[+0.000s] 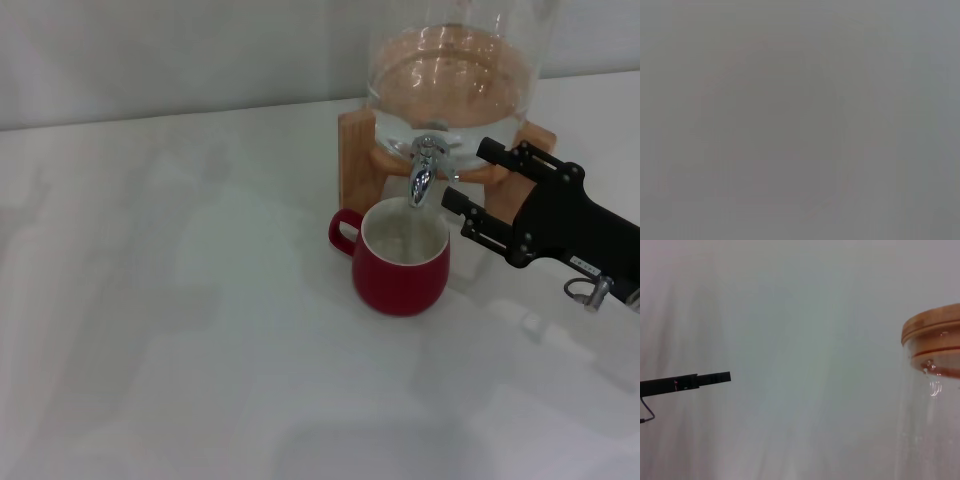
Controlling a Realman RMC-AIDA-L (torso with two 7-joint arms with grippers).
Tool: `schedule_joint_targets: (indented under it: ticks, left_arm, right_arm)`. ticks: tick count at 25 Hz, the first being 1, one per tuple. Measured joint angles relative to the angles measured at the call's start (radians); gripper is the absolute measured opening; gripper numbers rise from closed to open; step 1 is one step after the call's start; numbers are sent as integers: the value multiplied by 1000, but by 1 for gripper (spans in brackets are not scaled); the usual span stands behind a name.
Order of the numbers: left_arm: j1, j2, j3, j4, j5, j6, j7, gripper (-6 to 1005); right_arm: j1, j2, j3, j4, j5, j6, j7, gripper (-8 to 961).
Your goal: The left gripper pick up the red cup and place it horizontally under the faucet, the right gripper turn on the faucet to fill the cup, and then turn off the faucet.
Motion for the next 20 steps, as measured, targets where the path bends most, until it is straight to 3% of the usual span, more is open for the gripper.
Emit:
schedule_joint_targets:
  ticks: [20]
  left_arm:
    - [0, 0, 0, 0, 0, 0, 0, 839]
  right_arm:
    - [5, 3, -7, 10, 1, 1, 0, 674]
